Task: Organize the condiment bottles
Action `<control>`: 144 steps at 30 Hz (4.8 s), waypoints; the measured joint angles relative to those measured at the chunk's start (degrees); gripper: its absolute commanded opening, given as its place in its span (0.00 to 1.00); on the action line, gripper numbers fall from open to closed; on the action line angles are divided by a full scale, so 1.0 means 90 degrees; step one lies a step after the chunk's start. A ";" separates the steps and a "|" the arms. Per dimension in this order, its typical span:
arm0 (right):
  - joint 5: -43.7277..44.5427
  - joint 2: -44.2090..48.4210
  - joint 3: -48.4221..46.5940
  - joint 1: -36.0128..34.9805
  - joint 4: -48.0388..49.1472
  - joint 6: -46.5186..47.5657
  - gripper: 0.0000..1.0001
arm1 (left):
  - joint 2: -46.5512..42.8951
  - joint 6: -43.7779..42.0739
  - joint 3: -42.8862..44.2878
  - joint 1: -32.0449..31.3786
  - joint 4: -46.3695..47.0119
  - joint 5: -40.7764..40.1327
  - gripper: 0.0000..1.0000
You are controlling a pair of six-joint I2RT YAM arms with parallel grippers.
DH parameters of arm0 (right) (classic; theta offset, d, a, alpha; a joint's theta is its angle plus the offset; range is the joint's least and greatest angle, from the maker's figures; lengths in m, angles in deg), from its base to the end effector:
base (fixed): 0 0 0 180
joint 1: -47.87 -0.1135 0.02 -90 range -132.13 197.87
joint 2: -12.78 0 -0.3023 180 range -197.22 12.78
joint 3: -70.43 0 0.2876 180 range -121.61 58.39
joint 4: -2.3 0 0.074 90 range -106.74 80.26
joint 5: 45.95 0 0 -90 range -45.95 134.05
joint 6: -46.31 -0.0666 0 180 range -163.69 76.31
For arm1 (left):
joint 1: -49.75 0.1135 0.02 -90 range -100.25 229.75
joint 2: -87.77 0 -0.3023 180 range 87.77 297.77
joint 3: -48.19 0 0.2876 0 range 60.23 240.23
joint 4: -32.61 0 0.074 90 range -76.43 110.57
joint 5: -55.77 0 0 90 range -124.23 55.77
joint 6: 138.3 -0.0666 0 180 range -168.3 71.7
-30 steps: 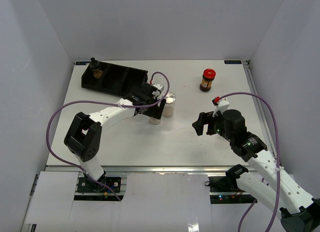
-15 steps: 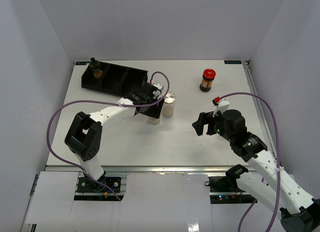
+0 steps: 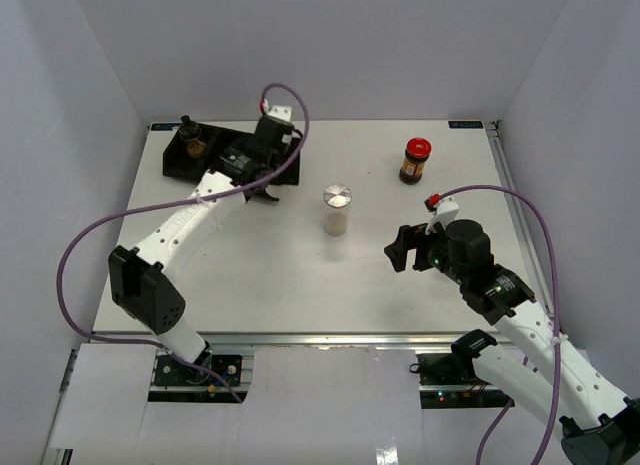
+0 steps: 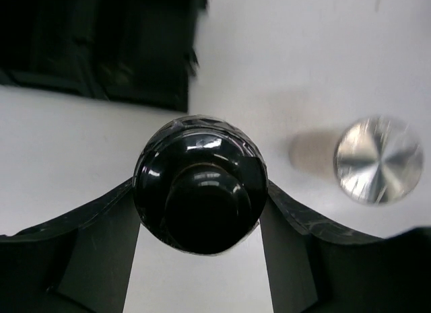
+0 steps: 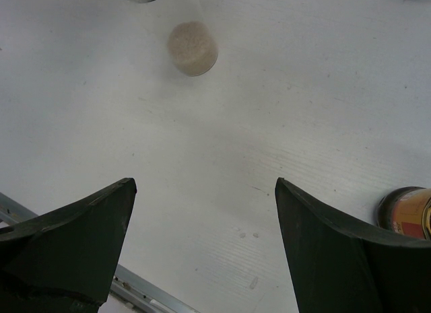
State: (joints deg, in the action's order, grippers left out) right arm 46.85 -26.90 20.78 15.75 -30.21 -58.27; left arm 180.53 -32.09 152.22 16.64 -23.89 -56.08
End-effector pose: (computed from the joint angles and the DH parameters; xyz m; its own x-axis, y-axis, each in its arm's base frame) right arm 0.1714 0.1038 0.3024 -0.4383 0.0217 -0.8986 -0.3953 0.8932 0.2144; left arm 0.3589 -0.2044 0.3752 -0.6513 0.1154 -0.7500 0.1100 0.9923 0.0571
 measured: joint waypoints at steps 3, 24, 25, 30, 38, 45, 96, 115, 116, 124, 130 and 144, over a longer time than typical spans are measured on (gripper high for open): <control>0.0002 0.0018 0.0000 0.0000 0.0000 0.0001 0.90 | 0.0022 -0.0120 0.0980 0.0736 0.0031 -0.0076 0.00; -0.0002 0.0174 -0.0062 0.0000 -0.0003 0.0006 0.90 | 0.2271 0.0037 0.2324 0.4107 0.0281 -0.0305 0.00; -0.0002 0.0179 -0.0079 0.0000 -0.0003 0.0008 0.90 | 0.2269 0.0049 0.2316 0.4167 0.0423 -0.0305 0.00; -0.0002 0.0202 -0.0130 0.0000 -0.0005 0.0028 0.90 | 0.2269 0.0094 0.2182 0.4255 0.1095 -0.0171 0.00; 0.0008 0.0202 -0.0146 0.0000 -0.0008 0.0041 0.90 | 0.2279 0.0082 0.1730 0.4243 0.1804 0.0225 0.00; 0.0050 0.0202 -0.0148 0.0000 -0.0008 0.0073 0.90 | 0.2495 0.0057 0.1444 0.4243 0.2394 0.0322 0.00; 0.0219 -0.0003 -0.0228 0.0000 -0.0051 0.0149 0.90 | 0.3291 -0.0564 0.0274 0.4245 0.4516 0.0863 0.98; 0.0219 0.0161 -0.0253 0.0000 -0.0126 0.0151 0.90 | 0.1784 -0.0314 0.0859 0.4249 0.1802 0.1125 0.98; 0.0219 0.0165 -0.0253 0.0000 -0.0129 0.0151 0.90 | 0.1470 -0.0318 0.0743 0.4251 0.1728 0.1355 0.98; 0.0215 0.0202 -0.0254 0.0000 -0.0249 0.0151 0.90 | -0.0685 -0.0526 0.0168 0.3394 0.1792 0.3382 0.98; 0.0165 0.0303 -0.0321 0.0000 -0.0392 0.0149 0.90 | 0.0069 -0.1005 0.1029 0.0993 0.1293 0.3665 0.98; 0.0219 0.0716 -0.0347 0.0000 -0.0651 0.0175 0.90 | 0.2006 -0.1493 0.1534 -0.1075 0.0423 0.2161 0.98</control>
State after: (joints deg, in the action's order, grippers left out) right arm 48.83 -20.46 17.66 15.75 -36.06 -56.69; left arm 198.59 -45.54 166.03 6.96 -20.08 -36.63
